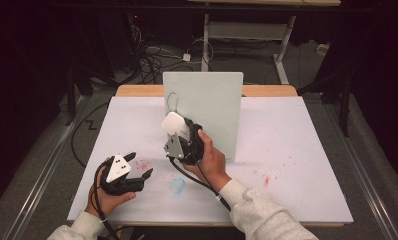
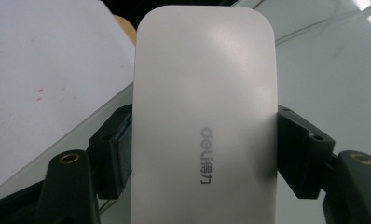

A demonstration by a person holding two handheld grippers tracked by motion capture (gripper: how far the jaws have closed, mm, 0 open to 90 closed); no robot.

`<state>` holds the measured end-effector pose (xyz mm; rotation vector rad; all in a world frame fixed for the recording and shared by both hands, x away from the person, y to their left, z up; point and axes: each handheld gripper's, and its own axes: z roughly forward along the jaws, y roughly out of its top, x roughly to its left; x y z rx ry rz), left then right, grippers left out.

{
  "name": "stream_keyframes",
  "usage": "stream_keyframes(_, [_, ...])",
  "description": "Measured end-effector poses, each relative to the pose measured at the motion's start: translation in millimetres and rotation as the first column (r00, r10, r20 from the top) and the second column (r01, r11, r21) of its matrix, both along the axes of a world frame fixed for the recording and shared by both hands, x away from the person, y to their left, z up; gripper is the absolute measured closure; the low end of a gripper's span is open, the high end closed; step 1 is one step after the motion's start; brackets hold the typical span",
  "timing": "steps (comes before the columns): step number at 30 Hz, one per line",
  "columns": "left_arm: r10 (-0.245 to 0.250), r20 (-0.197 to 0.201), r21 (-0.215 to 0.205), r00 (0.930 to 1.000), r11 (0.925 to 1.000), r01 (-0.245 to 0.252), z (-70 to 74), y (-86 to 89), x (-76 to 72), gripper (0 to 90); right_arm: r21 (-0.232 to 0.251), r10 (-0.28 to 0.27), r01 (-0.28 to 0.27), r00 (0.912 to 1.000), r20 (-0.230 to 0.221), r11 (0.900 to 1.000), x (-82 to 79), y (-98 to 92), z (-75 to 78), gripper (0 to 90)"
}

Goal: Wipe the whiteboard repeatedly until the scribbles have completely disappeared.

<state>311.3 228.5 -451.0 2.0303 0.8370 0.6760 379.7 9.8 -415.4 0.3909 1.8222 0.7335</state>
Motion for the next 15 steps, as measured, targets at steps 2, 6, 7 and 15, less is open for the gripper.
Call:
stream_keyframes(2, [0.001, 0.002, -0.004, 1.0000, 1.0000, -0.001, 0.1, 0.0, 0.0, 22.8, 0.022, -0.005, 0.005, 1.0000, 0.003, 1.000, 2.5, 0.4, 5.5, 31.0])
stream_keyframes(6, [0.002, 0.005, -0.007, 1.0000, 1.0000, -0.002, 0.7, 0.7, -0.7, 22.8, 0.019, -0.015, 0.015, 0.9998, 0.013, 1.000, 1.0, 2.4, 2.1, 31.0])
stream_keyframes(7, [0.004, 0.007, -0.011, 1.0000, 0.9999, -0.004, 0.7, 1.1, -0.7, 22.8, 0.012, -0.011, 0.010, 0.9998, 0.015, 1.000, -0.1, 3.2, -1.5, 31.0])
stream_keyframes(15, [0.002, 0.015, -0.016, 0.9999, 0.9999, -0.001, 1.8, 1.9, -1.4, 22.7, 0.016, -0.001, 0.001, 1.0000, 0.000, 1.000, 2.5, 5.8, 5.8, 31.0])
